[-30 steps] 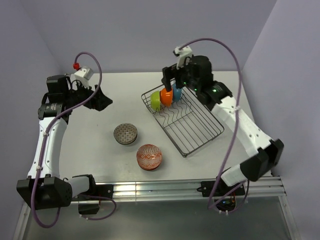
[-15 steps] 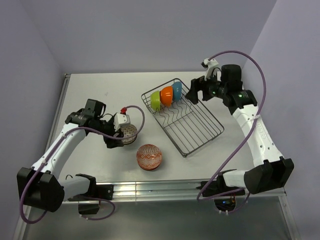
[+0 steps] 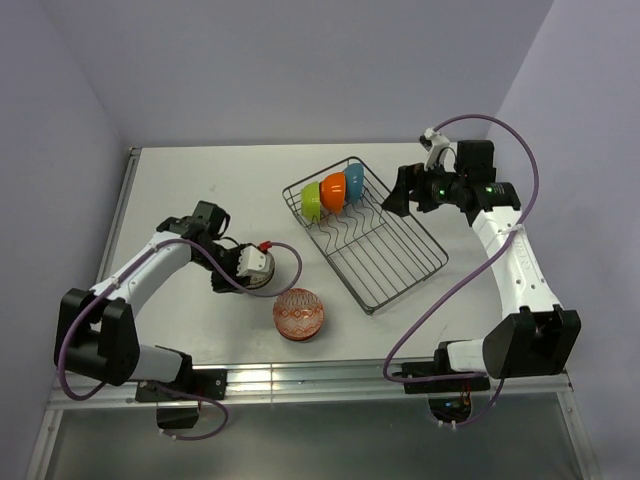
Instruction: Load the bowls into the dish rack
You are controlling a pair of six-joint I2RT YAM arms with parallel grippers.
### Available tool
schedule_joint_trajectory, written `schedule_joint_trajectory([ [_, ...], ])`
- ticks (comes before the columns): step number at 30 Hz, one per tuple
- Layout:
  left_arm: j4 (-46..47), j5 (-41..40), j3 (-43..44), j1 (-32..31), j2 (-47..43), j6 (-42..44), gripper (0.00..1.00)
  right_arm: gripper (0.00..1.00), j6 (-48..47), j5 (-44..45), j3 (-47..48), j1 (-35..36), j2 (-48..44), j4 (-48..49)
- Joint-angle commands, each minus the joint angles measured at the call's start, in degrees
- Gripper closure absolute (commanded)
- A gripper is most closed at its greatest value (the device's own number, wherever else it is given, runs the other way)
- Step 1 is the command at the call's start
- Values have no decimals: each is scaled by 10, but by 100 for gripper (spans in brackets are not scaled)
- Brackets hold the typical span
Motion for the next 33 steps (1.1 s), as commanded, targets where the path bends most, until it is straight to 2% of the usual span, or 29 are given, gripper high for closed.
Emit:
schedule_joint_trajectory([
  [1,13,-6,1,-8,13,43,45,0,11,-20,-6,-5,2,10],
  [5,16,-13,7,-11,31,41,58,0,14,-24,-10,-5,7,11],
  [8,16,-20,13,-11,39,44,75,0,17,-27,-16,-4,11,19],
  [9,16,-23,17,-12,41,43,83,0,20,-28,-17,-4,13,21],
  [13,16,-28,28,-11,47,35,97,1,34,-42,-17,-4,21,32],
  [15,13,-27,36,-11,42,26,100,1,44,-44,-13,-5,26,35],
  [20,16,-19,56,-11,-1,11,100,3,101,-37,-13,-4,29,74],
  [24,82,1,59,-12,-58,-33,100,3,161,-60,-16,-4,35,110],
  [26,131,11,56,-15,-93,-61,100,2,228,-47,-19,-4,36,134],
  [33,304,12,27,-61,-169,-153,100,0,372,-104,-42,2,19,219],
])
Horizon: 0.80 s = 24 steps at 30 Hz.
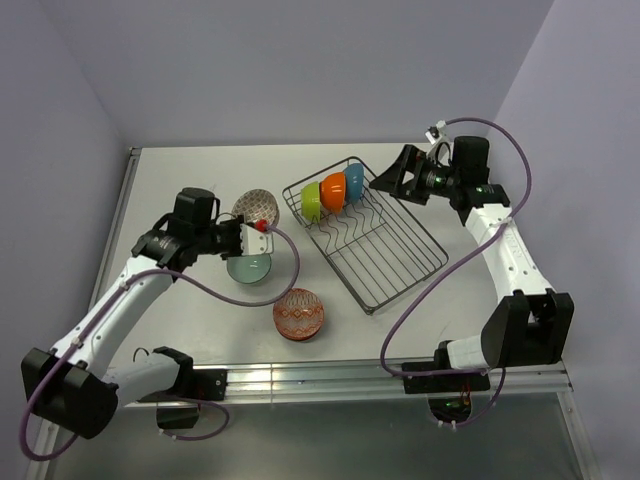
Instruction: Load the bowls into the dish rack
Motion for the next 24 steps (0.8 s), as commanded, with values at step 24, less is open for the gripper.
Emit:
schedule_joint_trajectory([
  [24,457,-50,-41,-199,-5,-233,100,0,186,-19,-61,210,-50,205],
])
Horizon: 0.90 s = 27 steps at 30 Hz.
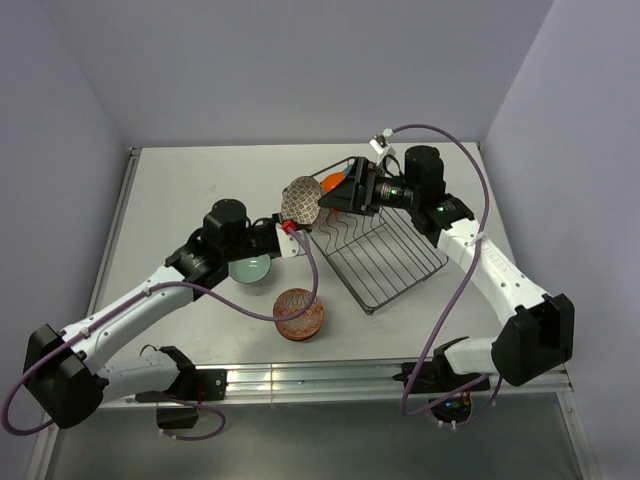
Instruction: Load the bowls into the dish rack
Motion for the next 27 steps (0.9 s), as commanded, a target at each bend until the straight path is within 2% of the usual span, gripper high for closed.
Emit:
schedule_joint_trajectory([
  [1,78,-1,17,-11,1,-1,100,0,11,-19,-14,15,-17,46],
  [12,96,-9,9,-27,-1,4,100,0,29,-41,-36,21,-3,68],
  [17,96,-11,5,-36,-3,5,100,10,45,-49,-53,20,-13,105],
  [22,92,-14,1,-41,-2,7,100,44,38,-58,-55,14,-16,112],
  [23,89,-16,3,-42,0,5,100,60,38,-62,-56,11,-17,114],
  [25,83,-18,8,-45,4,3,98,77,27,-70,-57,7,-20,111],
  [26,80,-19,8,-46,5,2,94,95,22,-71,-56,4,-21,105],
  [27,78,-21,9,-46,8,-1,89,100,8,-73,-51,1,-22,98],
])
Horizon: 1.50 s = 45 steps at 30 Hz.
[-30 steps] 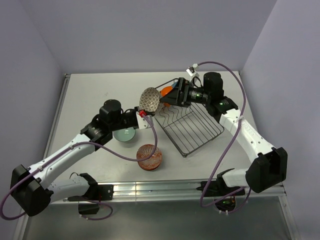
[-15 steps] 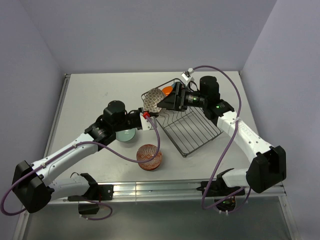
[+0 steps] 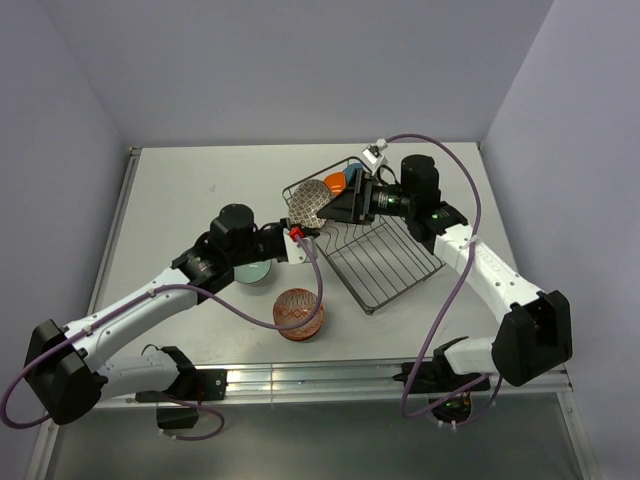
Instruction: Load the bowls into the dish rack
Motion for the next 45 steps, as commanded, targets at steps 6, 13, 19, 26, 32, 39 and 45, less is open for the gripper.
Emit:
schedule_joint_trajectory([
  [6,39,-13,17,-8,-5,-11,47,100,-54,-27,19,-45,-33,-29],
  [13,-9,-30,24,-7,-41,-40,24,100,-230,-26,58,-122,-43,-202],
  [19,-69,-71,70,7,-50,-134,15,100,-425,58,68,-128,-48,-346],
  [26,-102,-87,100,73,-43,-224,14,100,-535,165,62,-93,-25,-390],
  [32,-103,-75,110,121,-28,-260,14,100,-534,254,72,-22,26,-377],
  [39,-84,-78,88,123,-41,-263,14,100,-538,324,98,16,82,-386],
  [45,-80,-79,76,123,-48,-261,14,100,-552,339,115,32,115,-398],
])
